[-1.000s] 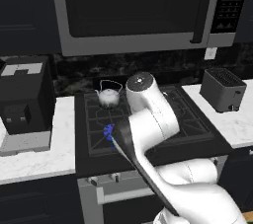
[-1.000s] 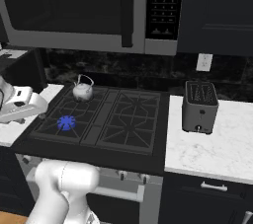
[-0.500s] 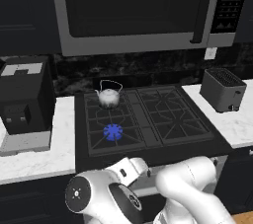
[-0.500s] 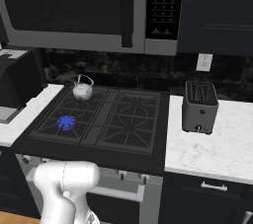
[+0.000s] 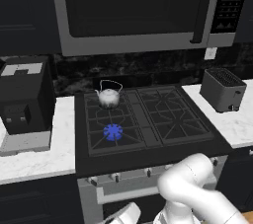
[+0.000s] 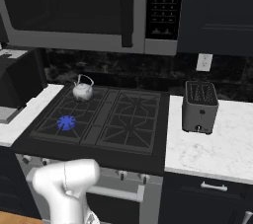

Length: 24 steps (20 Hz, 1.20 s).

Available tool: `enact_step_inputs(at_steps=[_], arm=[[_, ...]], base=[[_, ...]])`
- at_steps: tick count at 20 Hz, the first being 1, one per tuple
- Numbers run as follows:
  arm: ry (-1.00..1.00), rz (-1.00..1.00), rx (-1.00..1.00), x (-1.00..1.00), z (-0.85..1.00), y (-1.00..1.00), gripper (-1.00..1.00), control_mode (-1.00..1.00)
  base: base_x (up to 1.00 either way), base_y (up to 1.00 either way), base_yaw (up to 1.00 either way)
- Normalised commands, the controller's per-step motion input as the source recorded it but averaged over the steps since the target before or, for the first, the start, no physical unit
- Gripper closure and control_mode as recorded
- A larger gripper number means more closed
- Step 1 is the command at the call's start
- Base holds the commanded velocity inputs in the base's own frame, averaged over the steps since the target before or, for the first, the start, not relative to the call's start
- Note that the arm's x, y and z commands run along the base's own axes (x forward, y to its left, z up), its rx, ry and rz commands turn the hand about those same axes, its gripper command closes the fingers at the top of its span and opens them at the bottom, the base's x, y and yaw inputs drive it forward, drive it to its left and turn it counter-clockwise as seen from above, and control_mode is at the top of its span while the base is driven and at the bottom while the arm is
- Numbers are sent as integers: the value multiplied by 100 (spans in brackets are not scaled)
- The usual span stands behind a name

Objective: Turn off the front left burner of the stove.

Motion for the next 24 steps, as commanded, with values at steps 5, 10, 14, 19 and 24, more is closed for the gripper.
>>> enact_step_inputs(at_steps=[5, 10, 14, 19, 24], arm=[[-45, 0, 0, 31, -29, 0, -100, -100], [-28, 0, 7, 69, -35, 0, -100, -100], [-27, 0, 1, 51, -5, 0, -100, -100], [-13, 0, -4, 53, -2, 5, -100, -100], [-1, 0, -7, 41, -16, 20, -100, -100]], base=[[0, 0, 0], [0, 0, 0], [0, 0, 0], [0, 0, 0], [0, 0, 0]])
